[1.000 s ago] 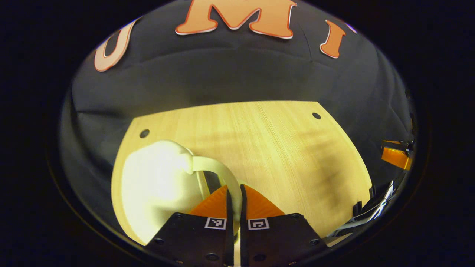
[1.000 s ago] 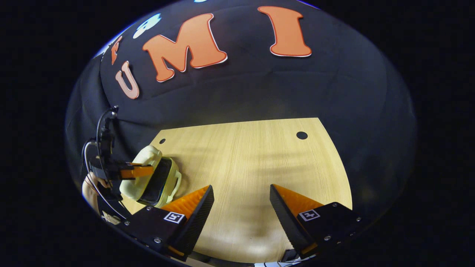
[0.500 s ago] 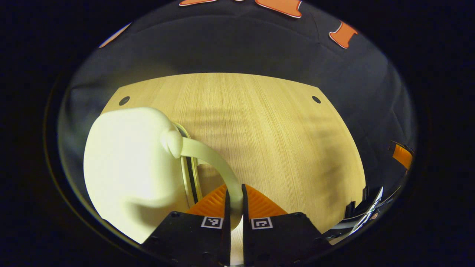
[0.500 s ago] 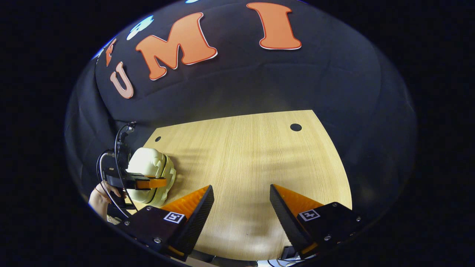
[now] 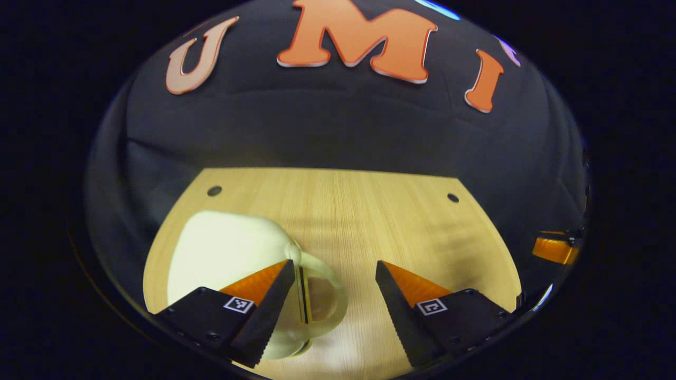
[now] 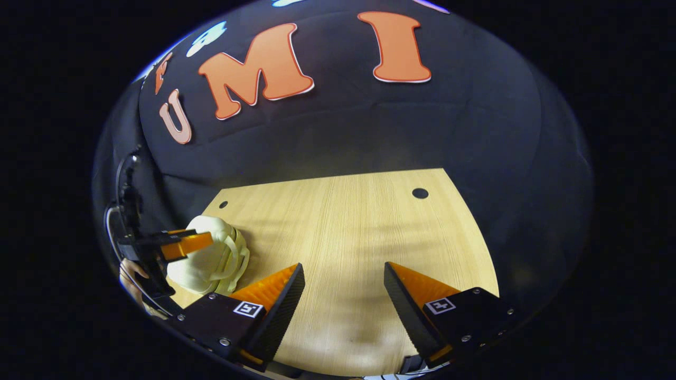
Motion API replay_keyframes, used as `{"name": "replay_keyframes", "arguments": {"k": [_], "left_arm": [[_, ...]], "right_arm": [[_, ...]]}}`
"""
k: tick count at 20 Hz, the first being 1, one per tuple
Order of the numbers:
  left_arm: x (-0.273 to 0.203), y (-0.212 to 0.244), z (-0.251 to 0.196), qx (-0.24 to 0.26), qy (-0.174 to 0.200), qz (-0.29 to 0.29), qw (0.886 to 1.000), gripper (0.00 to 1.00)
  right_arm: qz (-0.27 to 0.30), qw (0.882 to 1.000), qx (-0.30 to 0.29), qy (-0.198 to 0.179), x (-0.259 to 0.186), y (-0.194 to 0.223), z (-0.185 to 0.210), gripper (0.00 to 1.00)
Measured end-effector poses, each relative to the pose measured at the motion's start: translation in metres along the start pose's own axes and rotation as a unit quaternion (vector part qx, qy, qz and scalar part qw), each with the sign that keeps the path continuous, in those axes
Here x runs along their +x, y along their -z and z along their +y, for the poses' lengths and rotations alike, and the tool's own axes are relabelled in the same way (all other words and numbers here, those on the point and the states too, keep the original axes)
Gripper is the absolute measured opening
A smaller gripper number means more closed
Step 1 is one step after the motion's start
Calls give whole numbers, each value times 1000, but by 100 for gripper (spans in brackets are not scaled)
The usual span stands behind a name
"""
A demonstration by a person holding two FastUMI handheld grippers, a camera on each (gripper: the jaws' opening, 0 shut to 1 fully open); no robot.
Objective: First open the suitcase, pack the skin care products into it, and then close the suitcase.
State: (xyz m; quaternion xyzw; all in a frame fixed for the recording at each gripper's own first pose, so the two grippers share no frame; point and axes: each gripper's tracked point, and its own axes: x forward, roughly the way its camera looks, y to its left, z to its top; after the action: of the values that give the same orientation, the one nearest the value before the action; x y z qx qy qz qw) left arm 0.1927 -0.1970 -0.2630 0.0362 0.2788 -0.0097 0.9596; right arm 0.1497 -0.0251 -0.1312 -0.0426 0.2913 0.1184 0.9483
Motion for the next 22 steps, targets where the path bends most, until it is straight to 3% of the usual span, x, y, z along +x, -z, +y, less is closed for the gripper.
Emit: {"name": "replay_keyframes", "arguments": {"k": [2,3,4,5,6,7,10,18,20,22], "left_arm": [[-11,-52,-1,-18,1,-75,997,98],[-28,-52,-19,-27,6,-112,993,98],[-43,-100,-7,-35,11,-152,988,98],[-51,-117,-7,-39,13,-173,984,98],[-34,-98,-10,-41,16,-192,981,97],[-48,-116,-10,-41,17,-209,977,97],[-67,-134,3,-32,14,-236,971,97],[-123,-122,52,5,22,-249,968,97],[-133,-122,66,3,19,-252,968,97],[-148,-125,77,7,14,-262,965,97]], "right_arm": [[-34,999,-12,7,-6,-16,8,96],[-52,998,-15,9,-11,-25,12,96],[-77,997,-20,13,-19,-36,19,95],[-100,995,-24,16,-26,-45,24,96],[-120,992,-26,18,-33,-53,31,96],[-143,989,-24,15,-43,-62,41,95],[-186,982,-9,-6,-62,-72,71,96],[-223,975,0,20,-99,-41,127,95],[-234,972,10,10,-108,-42,140,100],[-249,968,13,2,-114,-48,147,95]]}}
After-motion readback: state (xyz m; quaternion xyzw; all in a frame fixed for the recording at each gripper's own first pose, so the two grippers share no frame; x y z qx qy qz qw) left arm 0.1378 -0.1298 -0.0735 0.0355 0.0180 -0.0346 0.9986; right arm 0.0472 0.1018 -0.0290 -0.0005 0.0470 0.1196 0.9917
